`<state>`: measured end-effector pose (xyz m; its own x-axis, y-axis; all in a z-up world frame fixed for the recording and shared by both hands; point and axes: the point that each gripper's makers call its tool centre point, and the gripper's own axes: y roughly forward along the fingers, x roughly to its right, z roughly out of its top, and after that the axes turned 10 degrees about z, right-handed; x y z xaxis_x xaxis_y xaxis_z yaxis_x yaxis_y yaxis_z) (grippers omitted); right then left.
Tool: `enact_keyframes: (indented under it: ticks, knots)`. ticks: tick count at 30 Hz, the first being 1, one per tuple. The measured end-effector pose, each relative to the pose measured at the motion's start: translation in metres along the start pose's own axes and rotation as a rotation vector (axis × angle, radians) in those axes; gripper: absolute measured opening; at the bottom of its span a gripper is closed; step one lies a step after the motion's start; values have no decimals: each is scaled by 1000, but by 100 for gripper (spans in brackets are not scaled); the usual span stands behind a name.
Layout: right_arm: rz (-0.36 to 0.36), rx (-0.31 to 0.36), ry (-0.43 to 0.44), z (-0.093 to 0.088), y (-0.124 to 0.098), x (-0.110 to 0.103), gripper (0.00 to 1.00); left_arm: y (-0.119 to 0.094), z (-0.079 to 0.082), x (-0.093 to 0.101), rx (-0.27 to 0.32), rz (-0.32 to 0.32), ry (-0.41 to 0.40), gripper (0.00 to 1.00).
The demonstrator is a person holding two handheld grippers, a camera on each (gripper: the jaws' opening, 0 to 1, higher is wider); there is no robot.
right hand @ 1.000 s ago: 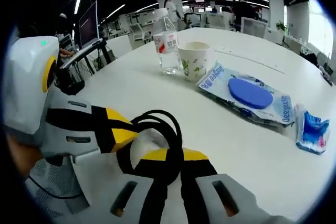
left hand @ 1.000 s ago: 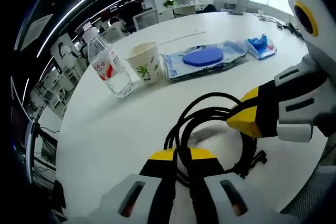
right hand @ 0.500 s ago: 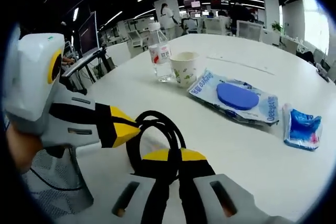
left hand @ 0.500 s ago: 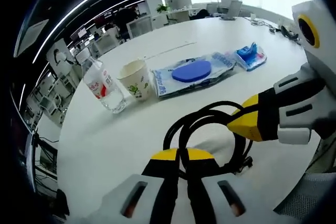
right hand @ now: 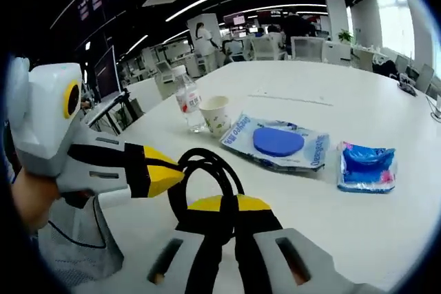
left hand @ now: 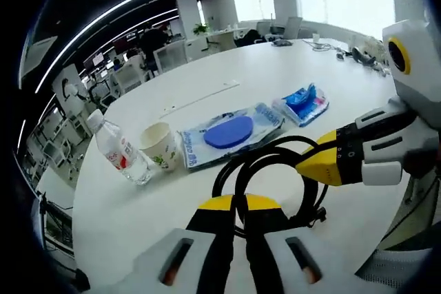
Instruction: Arrange the tabletop items into an orderly group along one side of the table until the central work area is clear of visible clutter.
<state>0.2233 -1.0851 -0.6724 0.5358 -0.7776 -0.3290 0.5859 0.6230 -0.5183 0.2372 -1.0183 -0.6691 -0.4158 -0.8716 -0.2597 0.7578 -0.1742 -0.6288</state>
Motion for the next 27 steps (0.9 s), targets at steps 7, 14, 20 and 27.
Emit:
enact_keyframes:
  ticks: [7, 14, 20, 27]
  knots:
    - [-41, 28, 47, -6, -29, 22, 0, 1, 18, 34, 22, -63, 79, 3]
    - [-79, 55, 81, -9, -52, 45, 1, 6, 34, 62, 30, -116, 110, 3]
    - [-114, 71, 126, -13, -69, 66, 1, 13, 47, 87, 38, -163, 156, 3]
    - [-141, 87, 167, -16, -82, 88, 1, 22, 60, 108, 48, -201, 197, 3]
